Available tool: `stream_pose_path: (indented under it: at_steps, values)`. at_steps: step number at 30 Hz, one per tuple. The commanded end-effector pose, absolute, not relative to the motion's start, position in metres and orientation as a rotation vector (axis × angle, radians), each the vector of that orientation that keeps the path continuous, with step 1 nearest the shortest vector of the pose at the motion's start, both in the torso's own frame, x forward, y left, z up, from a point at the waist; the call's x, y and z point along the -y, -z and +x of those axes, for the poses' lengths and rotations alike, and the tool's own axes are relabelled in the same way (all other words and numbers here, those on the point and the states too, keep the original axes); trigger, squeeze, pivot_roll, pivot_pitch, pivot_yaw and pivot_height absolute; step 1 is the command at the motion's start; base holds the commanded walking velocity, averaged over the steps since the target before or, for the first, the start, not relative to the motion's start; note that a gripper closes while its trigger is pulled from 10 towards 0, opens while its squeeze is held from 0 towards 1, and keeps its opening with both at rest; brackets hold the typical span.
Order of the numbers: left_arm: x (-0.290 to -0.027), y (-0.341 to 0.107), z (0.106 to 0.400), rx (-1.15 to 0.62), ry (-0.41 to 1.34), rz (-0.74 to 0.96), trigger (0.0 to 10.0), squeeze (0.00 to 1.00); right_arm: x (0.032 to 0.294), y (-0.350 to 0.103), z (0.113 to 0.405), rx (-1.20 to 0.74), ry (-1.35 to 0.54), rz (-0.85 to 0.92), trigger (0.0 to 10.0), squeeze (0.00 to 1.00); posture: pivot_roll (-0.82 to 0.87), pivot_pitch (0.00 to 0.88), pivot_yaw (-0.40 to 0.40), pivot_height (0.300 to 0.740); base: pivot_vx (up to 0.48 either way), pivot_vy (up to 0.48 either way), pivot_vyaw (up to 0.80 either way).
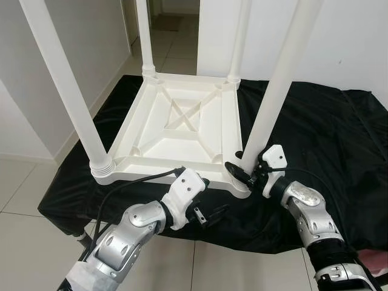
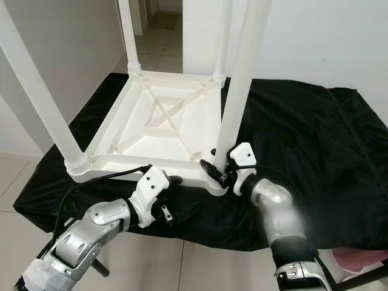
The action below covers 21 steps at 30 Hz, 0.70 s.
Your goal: Building children table
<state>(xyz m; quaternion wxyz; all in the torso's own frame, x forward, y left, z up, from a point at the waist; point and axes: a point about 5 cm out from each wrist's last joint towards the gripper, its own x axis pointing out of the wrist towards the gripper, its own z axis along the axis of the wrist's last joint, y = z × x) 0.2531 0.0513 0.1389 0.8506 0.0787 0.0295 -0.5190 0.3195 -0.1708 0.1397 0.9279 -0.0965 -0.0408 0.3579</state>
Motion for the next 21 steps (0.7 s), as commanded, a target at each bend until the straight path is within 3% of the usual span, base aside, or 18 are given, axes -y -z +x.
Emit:
stream_pose_path:
  at_steps: [1, 2, 3, 4, 5, 10, 15, 21]
  values:
    - [-0.049, -0.137, 0.246, -0.073, 1.185, 0.173, 10.0, 0.00, 0.171, -0.135, 0.320, 0.053, -0.751, -0.231, 0.0, 0.00, -0.04, 0.015, 0.034, 0.740, 0.000, 0.000, 0.00]
    - [-0.049, -0.137, 0.246, -0.074, 1.186, 0.173, 10.0, 0.00, 0.172, -0.134, 0.320, 0.050, -0.749, -0.230, 0.0, 0.00, -0.04, 0.015, 0.034, 0.740, 0.000, 0.000, 0.00]
    - [-0.048, -0.137, 0.246, -0.074, 1.186, 0.173, 10.0, 0.00, 0.172, -0.133, 0.320, 0.047, -0.739, -0.223, 2.4, 0.00, -0.04, 0.007, 0.030, 0.740, 0.000, 0.000, 0.00]
    - [-0.048, -0.137, 0.246, -0.074, 1.186, 0.173, 10.0, 0.00, 0.172, -0.133, 0.320, 0.047, -0.739, -0.223, 2.4, 0.00, -0.04, 0.007, 0.030, 0.740, 0.000, 0.000, 0.00]
    - [-0.048, -0.137, 0.246, -0.074, 1.185, 0.174, 10.0, 0.00, 0.171, -0.133, 0.319, 0.045, -0.725, -0.208, 10.0, 0.00, -0.04, 0.001, 0.029, 0.740, 0.000, 0.000, 0.00]
    - [-0.047, -0.137, 0.247, -0.069, 1.181, 0.171, 10.0, 0.00, 0.169, -0.134, 0.318, 0.058, -0.702, -0.178, 10.0, 0.00, -0.04, 0.000, 0.024, 0.740, 0.000, 0.000, 0.00]
    - [-0.047, -0.137, 0.248, -0.062, 1.170, 0.173, 10.0, 0.00, 0.153, -0.134, 0.307, 0.077, -0.519, -0.110, 10.0, 0.00, -0.04, 0.006, 0.015, 0.740, 0.000, 0.000, 0.00]
    - [-0.051, -0.137, 0.249, -0.065, 1.153, 0.171, 10.0, 0.00, 0.147, -0.131, 0.301, 0.069, -0.426, -0.091, 10.0, 0.00, -0.04, 0.016, 0.017, 0.740, 0.000, 0.000, 0.00]
